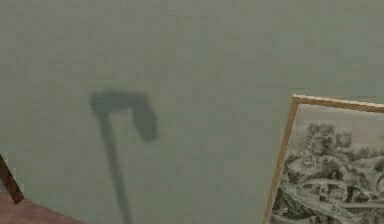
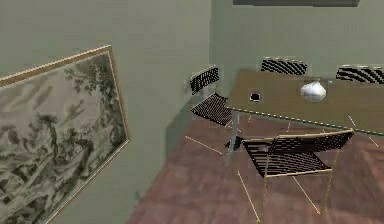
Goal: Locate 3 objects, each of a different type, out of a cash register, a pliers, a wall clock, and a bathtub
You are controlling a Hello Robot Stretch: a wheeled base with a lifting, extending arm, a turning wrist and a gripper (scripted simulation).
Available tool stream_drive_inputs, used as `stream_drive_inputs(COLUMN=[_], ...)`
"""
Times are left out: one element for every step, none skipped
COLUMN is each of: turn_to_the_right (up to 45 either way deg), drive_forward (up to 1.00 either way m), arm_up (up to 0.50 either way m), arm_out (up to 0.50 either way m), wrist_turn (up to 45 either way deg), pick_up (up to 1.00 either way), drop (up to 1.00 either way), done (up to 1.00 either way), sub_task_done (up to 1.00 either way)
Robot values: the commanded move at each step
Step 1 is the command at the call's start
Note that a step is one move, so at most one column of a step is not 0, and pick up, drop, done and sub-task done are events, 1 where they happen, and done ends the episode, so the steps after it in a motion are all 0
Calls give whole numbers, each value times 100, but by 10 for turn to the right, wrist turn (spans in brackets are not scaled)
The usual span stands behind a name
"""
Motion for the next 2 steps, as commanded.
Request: stream_drive_inputs(turn_to_the_right=[240, 0], drive_forward=[0, 5], arm_up=[0, 0], arm_out=[0, 0], wrist_turn=[0, 0], pick_up=[0, 0], drop=[0, 0], done=[0, 0], sub_task_done=[0, 0])
